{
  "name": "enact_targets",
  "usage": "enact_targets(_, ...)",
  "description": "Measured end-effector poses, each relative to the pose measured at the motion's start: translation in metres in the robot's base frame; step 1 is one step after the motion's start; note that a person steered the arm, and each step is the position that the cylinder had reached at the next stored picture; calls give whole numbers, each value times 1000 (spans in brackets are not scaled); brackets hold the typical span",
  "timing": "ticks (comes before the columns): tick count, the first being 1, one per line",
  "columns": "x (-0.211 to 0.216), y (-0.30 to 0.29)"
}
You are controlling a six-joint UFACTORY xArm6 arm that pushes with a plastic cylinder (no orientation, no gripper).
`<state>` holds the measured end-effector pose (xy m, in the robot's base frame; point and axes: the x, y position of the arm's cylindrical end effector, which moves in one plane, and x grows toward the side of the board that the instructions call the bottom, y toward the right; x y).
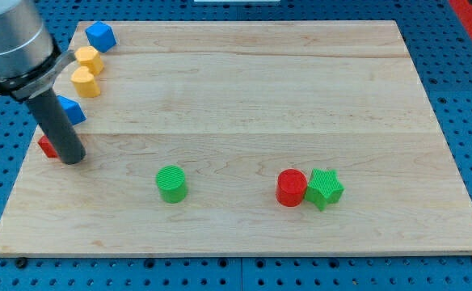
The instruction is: Place the green circle parallel to the red star
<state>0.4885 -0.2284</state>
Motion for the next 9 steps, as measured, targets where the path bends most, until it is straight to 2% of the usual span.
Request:
enact_targets(1, 1, 17)
enact_targets(3, 3, 160)
enact_targets(4, 26, 191)
enact_targets(5, 67, 192)
enact_targets(6, 69, 165)
enact_targets(7, 32, 164)
enact_targets(8, 13, 138)
enact_targets(9, 43, 142)
